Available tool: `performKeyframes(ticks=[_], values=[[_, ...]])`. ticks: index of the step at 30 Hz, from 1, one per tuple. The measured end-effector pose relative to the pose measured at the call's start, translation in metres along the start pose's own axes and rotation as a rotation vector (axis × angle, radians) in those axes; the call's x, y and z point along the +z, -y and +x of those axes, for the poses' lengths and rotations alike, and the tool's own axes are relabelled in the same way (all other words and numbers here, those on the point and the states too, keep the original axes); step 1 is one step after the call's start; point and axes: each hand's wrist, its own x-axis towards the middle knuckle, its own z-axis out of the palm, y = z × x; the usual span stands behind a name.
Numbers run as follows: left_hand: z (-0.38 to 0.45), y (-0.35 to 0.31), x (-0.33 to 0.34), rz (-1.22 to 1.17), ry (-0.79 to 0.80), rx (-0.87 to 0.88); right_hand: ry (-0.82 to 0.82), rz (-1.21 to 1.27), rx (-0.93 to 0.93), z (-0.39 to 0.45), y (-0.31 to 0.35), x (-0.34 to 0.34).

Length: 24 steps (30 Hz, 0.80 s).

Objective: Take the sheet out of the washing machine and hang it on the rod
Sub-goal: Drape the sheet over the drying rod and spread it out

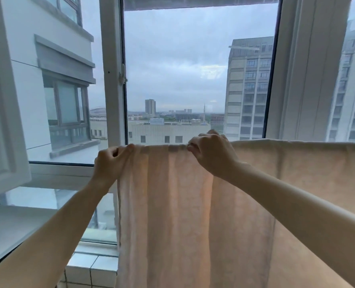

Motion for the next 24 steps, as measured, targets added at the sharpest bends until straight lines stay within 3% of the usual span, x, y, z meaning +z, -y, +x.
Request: performKeyframes(ticks=[4,9,11,15,18,21,22,24], values=[[0.005,0.003,-0.018,-0.080,-0.013,0.051,-0.069,0.066,0.019,0.008,0.013,0.005],[0.025,0.020,-0.055,-0.050,-0.312,0.039,-0.153,0.034,0.047,0.031,0.040,0.008],[0.028,0.038,-0.070,0.037,-0.320,-0.003,-0.169,0.064,0.033,0.041,0.056,0.012],[0.016,0.080,-0.083,0.212,-0.162,-0.146,-0.174,0.092,-0.004,0.056,0.092,0.025],[0.008,0.100,-0.088,0.385,0.094,-0.320,-0.207,0.128,-0.006,0.067,0.112,0.029],[0.005,0.106,-0.084,0.552,0.215,-0.246,-0.226,0.150,0.010,0.083,0.121,0.028],[0.006,0.099,-0.081,0.480,0.193,-0.157,-0.231,0.159,0.011,0.087,0.123,0.028],[0.009,0.076,-0.075,0.099,0.270,-0.036,-0.235,0.172,-0.005,0.091,0.127,0.028]])
